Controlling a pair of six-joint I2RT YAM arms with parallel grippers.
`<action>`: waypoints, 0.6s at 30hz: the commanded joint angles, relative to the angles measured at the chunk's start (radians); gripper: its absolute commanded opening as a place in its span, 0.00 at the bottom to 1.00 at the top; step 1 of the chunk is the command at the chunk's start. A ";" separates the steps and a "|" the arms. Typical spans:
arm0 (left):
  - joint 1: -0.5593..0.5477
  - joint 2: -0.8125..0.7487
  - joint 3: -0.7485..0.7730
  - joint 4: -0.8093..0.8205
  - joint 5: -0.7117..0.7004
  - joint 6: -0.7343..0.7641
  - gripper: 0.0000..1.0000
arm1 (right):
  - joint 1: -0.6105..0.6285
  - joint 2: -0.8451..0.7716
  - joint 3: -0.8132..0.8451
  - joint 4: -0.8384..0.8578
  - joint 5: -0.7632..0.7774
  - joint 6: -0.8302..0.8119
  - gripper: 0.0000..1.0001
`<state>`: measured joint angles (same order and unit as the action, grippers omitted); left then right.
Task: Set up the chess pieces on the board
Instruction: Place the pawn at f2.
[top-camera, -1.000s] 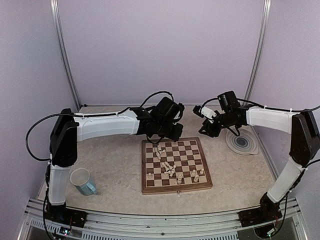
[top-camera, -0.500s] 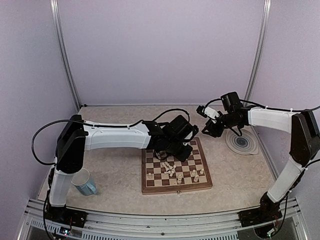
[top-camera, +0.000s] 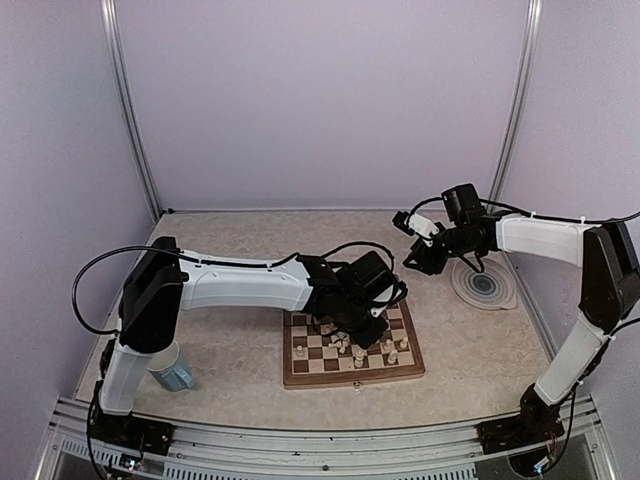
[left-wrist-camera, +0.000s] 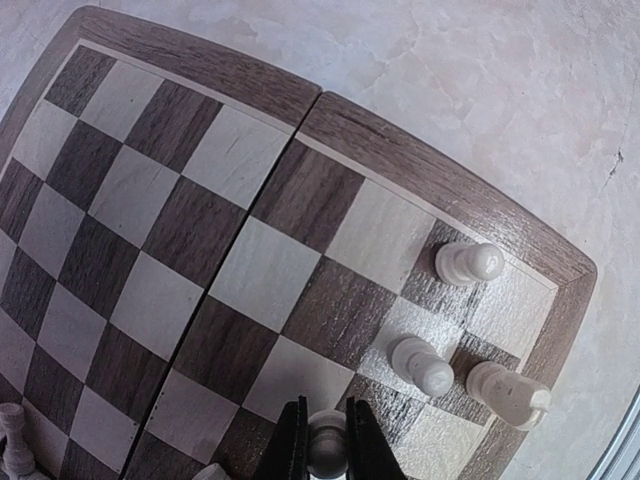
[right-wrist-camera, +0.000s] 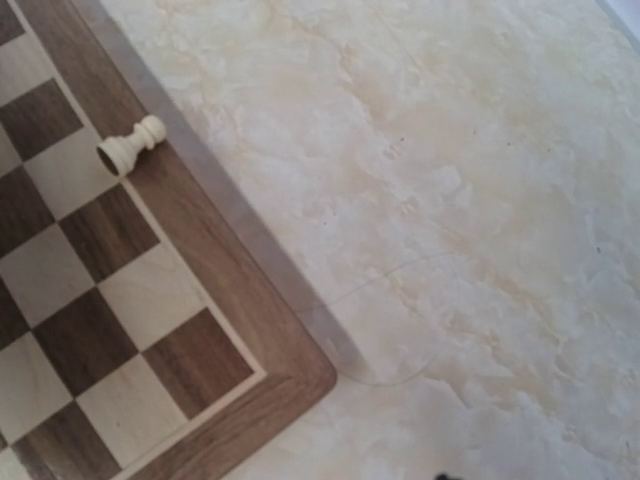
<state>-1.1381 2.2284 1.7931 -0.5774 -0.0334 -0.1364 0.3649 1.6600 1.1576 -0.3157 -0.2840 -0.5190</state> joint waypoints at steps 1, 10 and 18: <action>-0.014 0.027 0.033 -0.024 0.016 0.018 0.06 | -0.008 0.005 -0.013 0.008 -0.015 -0.001 0.48; -0.022 0.036 0.029 -0.029 0.027 0.014 0.06 | -0.008 0.011 -0.011 0.006 -0.021 -0.001 0.48; -0.022 0.039 0.031 -0.030 0.027 0.012 0.06 | -0.009 0.012 -0.011 0.005 -0.023 -0.002 0.48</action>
<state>-1.1538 2.2501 1.8019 -0.5949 -0.0151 -0.1291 0.3649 1.6604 1.1576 -0.3161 -0.2935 -0.5190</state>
